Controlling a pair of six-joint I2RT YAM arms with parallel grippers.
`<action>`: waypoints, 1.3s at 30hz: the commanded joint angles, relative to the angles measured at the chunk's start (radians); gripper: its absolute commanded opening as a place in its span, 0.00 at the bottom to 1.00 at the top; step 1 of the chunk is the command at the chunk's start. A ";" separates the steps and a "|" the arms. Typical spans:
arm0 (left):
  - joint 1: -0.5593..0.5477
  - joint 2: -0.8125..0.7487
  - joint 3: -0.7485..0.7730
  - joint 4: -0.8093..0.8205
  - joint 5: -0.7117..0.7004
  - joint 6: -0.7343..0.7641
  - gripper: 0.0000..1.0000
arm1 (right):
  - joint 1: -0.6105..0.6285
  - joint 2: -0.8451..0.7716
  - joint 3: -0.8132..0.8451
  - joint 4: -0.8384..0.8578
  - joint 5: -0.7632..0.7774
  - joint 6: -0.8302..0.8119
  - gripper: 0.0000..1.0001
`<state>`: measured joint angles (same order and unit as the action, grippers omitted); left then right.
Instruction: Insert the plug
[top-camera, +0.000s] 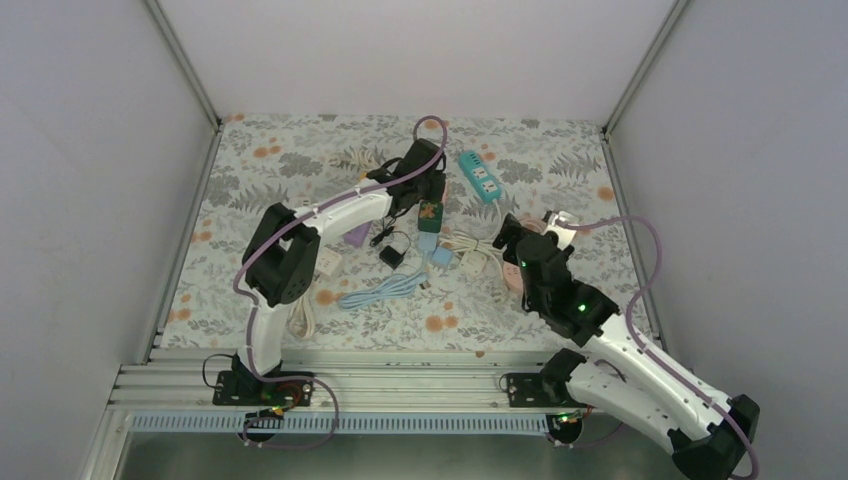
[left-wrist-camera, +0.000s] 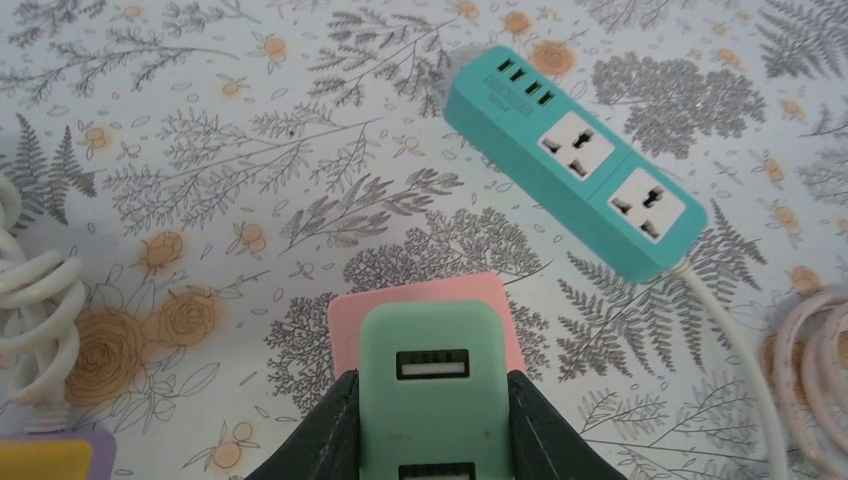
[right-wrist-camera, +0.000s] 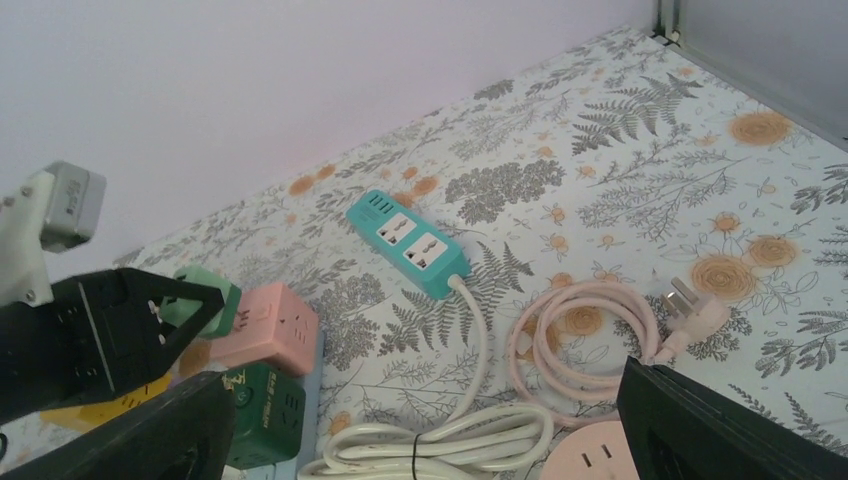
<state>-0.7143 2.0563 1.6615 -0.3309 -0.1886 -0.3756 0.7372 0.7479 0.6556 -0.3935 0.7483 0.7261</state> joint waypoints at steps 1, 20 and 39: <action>0.004 0.022 0.030 -0.013 -0.021 0.012 0.19 | -0.007 -0.029 -0.012 0.001 0.082 0.045 0.98; -0.007 0.139 0.195 -0.251 -0.074 -0.041 0.19 | -0.007 -0.051 -0.027 -0.028 0.095 0.055 0.98; -0.039 0.330 0.273 -0.435 -0.045 -0.067 0.19 | -0.007 -0.074 -0.022 -0.043 0.103 0.058 0.98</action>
<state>-0.7624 2.2711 1.9976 -0.6449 -0.3531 -0.4343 0.7372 0.6849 0.6388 -0.4366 0.7952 0.7502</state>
